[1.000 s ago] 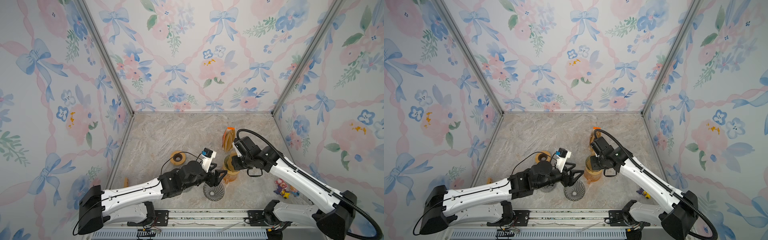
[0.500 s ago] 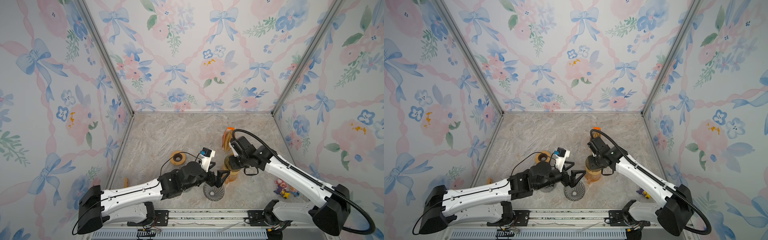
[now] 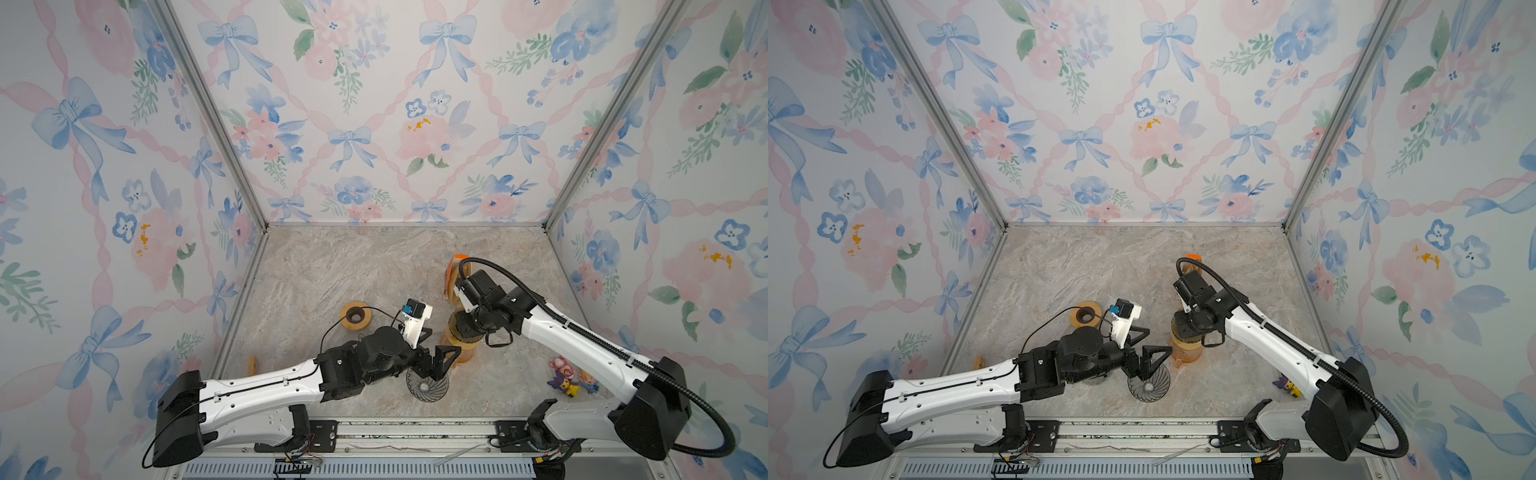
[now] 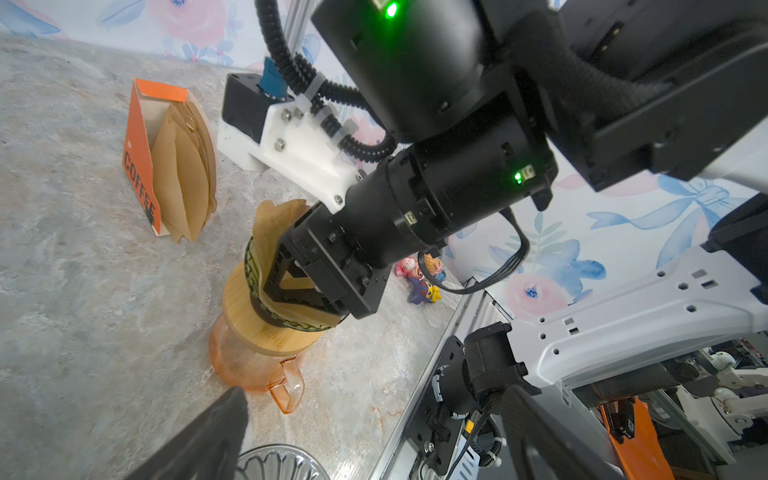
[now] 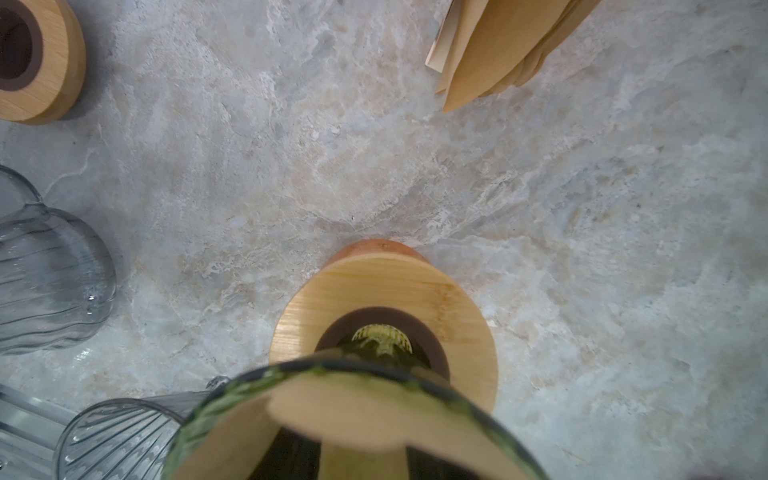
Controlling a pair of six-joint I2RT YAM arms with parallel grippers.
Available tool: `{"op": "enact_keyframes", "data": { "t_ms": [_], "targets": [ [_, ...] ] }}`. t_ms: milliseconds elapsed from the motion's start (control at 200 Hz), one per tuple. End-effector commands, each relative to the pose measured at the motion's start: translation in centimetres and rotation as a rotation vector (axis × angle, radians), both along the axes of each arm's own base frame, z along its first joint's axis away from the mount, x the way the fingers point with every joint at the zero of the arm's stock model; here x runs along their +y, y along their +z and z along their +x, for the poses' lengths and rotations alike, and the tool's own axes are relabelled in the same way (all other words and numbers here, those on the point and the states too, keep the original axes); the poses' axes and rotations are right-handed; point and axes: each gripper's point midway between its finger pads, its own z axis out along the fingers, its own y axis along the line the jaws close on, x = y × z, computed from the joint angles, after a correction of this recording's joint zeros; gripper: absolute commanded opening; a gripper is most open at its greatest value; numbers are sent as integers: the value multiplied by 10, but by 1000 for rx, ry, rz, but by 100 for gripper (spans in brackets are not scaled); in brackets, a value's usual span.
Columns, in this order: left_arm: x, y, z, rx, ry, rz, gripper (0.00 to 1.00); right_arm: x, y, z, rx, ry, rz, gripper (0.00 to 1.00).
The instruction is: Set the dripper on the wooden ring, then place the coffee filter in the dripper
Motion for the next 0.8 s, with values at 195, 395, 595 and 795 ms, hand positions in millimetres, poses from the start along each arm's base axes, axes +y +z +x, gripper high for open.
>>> {"op": "enact_keyframes", "data": {
  "t_ms": [195, 395, 595, 795],
  "targets": [
    [-2, -4, 2, -11, 4, 62, 97, -1, 3, -5, 78, 65, 12, 35],
    [-2, -1, 4, -18, 14, 65, 97, -2, 9, -3, 82, 78, -2, 34],
    [9, 0, 16, -7, 80, 111, 96, 1, 48, -5, 1, 66, 80, 28],
    [18, 5, 34, 17, 100, 134, 97, -10, 81, -21, -71, 27, 150, 26]
  ]
}}
